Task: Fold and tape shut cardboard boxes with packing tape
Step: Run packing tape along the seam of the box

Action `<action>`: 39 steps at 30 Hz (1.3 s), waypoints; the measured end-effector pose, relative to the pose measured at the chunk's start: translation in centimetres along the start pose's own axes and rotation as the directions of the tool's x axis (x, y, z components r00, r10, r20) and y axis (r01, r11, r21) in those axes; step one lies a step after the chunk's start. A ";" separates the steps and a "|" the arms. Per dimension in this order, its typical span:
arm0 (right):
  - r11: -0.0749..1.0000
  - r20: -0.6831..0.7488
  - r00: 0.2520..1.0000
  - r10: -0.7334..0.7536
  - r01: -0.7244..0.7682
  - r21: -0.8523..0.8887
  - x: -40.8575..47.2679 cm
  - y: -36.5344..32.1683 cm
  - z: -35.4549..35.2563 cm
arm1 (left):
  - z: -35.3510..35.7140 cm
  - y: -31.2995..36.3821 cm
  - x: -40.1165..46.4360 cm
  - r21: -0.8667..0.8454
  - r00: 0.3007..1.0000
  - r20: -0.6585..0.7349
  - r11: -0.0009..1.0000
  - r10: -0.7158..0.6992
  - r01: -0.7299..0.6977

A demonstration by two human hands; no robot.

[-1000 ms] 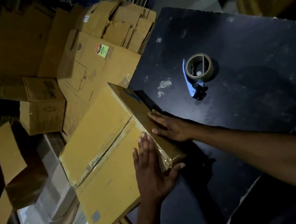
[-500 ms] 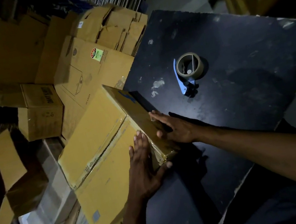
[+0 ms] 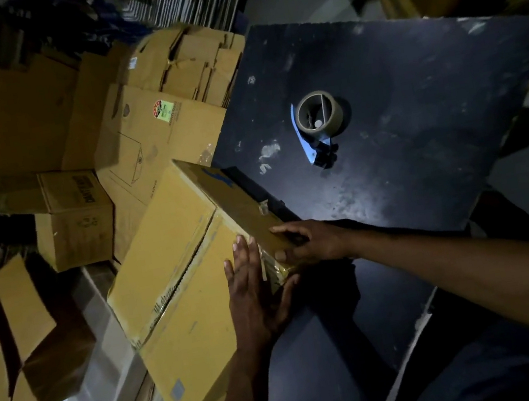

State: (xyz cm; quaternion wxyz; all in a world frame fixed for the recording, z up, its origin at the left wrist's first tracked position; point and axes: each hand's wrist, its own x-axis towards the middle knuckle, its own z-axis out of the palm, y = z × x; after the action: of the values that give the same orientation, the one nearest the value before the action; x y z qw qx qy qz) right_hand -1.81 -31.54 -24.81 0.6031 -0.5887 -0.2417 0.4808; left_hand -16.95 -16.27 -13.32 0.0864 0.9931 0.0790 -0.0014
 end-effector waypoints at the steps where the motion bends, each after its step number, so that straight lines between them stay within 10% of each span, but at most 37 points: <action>1: 0.998 -0.012 1.000 0.004 -0.005 -0.059 -0.1 0.0 0.0 | 0.0 0.1 0.0 0.001 1.000 0.003 1.000 -0.012 0.012; 21: 0.997 0.015 1.000 -0.018 0.017 0.069 -1.5 3.7 0.5 | 1.8 4.8 1.2 -0.563 0.778 -0.158 0.703 -0.608 0.435; 26: 0.997 -0.022 1.000 -0.016 0.017 0.074 -1.7 3.9 0.4 | 0.9 3.0 -0.2 -0.508 0.896 -0.075 0.790 -0.437 0.342; 31: 0.998 -0.036 0.999 0.003 0.000 0.069 -2.3 3.0 0.5 | 1.7 1.3 -1.7 0.009 0.998 -0.055 0.999 -0.036 0.036; 39: 0.972 0.001 1.000 0.030 -0.030 0.232 -1.9 3.1 0.7 | 1.8 0.4 -1.6 -0.028 0.996 -0.022 0.996 -0.090 0.089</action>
State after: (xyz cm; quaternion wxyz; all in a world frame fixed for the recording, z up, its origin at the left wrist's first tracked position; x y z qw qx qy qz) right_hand -4.11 -33.38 -27.11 0.6607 -0.5184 -0.1742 0.5142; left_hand -18.42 -17.21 -15.04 0.0987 0.9873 0.1243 0.0074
